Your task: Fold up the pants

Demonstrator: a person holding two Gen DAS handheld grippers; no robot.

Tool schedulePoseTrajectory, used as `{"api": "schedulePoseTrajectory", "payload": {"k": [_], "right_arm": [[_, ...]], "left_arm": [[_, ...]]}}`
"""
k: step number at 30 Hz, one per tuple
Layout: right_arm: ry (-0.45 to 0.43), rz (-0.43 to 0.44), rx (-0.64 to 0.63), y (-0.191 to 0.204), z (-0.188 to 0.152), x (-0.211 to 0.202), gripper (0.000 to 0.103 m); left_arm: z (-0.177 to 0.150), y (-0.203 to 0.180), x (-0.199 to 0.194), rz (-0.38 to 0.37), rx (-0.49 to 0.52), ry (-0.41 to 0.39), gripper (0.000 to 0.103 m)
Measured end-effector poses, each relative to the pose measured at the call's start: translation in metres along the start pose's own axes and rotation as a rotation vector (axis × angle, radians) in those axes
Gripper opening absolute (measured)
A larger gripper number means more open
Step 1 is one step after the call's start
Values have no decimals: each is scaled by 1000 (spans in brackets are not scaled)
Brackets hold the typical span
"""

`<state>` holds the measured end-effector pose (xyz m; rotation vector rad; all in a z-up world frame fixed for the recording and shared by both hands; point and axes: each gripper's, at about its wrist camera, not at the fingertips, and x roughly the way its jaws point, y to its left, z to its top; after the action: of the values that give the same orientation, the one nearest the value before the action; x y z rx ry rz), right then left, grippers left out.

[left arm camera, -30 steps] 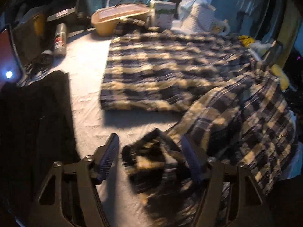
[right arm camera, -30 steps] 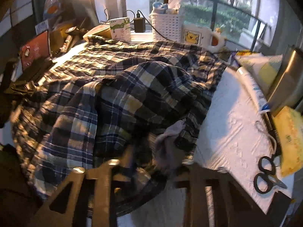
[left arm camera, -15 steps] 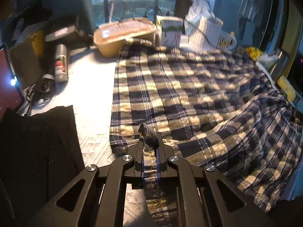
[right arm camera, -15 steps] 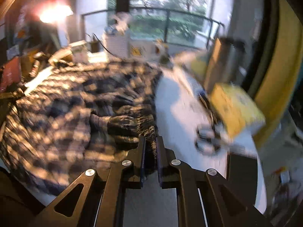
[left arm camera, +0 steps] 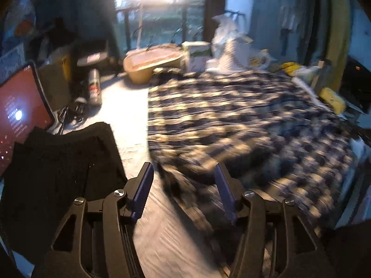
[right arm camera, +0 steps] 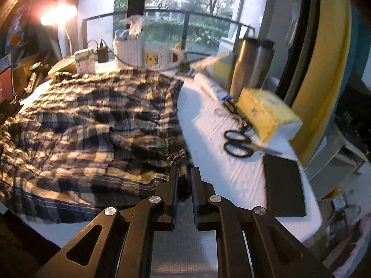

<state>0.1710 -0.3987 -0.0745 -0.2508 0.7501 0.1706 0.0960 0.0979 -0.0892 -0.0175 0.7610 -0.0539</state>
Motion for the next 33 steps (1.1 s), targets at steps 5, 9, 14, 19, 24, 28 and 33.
{"api": "schedulePoseTrajectory", "payload": {"k": [5, 9, 14, 19, 24, 28, 33], "right_arm": [[-12, -13, -6, 11, -1, -15, 11], [-14, 0, -2, 21, -5, -22, 11], [-15, 11, 4, 30, -6, -26, 11], [-34, 12, 25, 30, -6, -31, 83], [-68, 24, 39, 34, -5, -36, 87], [-60, 24, 44, 34, -7, -36, 87], [-66, 35, 56, 30, -9, -39, 87]], "left_arm": [[-23, -27, -24, -63, 37, -26, 55], [-49, -54, -20, -192, 52, 19, 55], [-67, -53, 3, -151, -39, 144, 55], [-83, -60, -8, -108, 21, 124, 10], [-91, -48, -17, -112, -10, 127, 0], [-94, -32, -25, -96, -25, 134, 0], [-87, -27, -38, -90, -47, 100, 0]]}}
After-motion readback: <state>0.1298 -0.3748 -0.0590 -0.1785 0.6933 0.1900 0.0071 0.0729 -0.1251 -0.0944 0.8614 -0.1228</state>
